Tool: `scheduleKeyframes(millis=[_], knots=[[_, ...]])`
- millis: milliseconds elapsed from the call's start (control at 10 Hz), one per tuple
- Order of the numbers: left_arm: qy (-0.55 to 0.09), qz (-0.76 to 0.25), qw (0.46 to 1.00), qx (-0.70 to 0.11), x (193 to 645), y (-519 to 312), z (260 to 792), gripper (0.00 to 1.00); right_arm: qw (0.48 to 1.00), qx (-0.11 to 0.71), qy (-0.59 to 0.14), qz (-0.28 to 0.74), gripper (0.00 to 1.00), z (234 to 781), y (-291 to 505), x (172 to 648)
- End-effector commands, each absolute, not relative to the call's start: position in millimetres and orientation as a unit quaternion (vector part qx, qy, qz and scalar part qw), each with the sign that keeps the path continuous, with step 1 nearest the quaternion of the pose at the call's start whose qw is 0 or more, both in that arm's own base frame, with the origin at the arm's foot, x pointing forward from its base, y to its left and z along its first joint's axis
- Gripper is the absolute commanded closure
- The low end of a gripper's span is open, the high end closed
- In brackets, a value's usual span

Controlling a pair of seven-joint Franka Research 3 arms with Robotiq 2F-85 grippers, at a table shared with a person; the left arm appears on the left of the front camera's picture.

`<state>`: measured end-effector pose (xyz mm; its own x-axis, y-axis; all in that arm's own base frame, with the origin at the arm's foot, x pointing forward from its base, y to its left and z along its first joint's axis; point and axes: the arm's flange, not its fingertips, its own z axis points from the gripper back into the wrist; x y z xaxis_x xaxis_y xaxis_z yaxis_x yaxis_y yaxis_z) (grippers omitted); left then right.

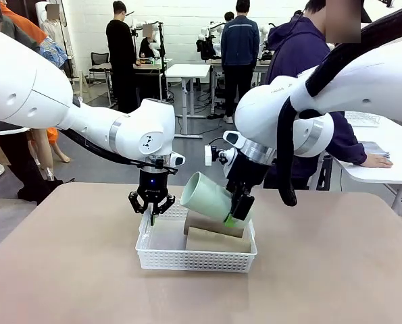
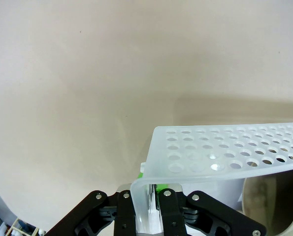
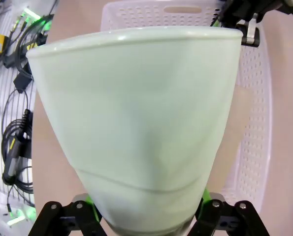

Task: Clean and organize the cups into the basket.
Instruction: Pick up the Reusable plastic cup from the right side of the table and stack it inside the Organizing basket in the center of the table.

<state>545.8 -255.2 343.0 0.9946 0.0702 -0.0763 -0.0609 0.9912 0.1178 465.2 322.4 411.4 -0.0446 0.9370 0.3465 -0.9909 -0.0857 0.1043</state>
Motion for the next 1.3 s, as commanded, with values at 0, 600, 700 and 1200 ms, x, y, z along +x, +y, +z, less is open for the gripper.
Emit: scheduleKeyframes(millis=[0, 600, 700, 1200], knots=[[0.040, 0.033, 0.997, 0.063, 545.5, -255.1, 341.7, 1.00, 0.680, 0.148, -0.049, 0.716, 0.21, 404.6, 331.9, 474.2], [0.040, 0.033, 0.997, 0.063, 545.5, -255.1, 341.7, 1.00, 0.686, 0.146, -0.013, 0.713, 0.10, 375.1, 330.6, 487.4], [0.040, 0.033, 0.997, 0.063, 545.5, -255.1, 341.7, 1.00, 0.688, 0.146, -0.011, 0.711, 0.01, 373.8, 329.2, 488.1], [0.040, 0.033, 0.997, 0.063, 545.5, -255.1, 341.7, 1.00, 0.688, 0.145, -0.038, 0.710, 0.00, 393.4, 319.8, 482.3]])
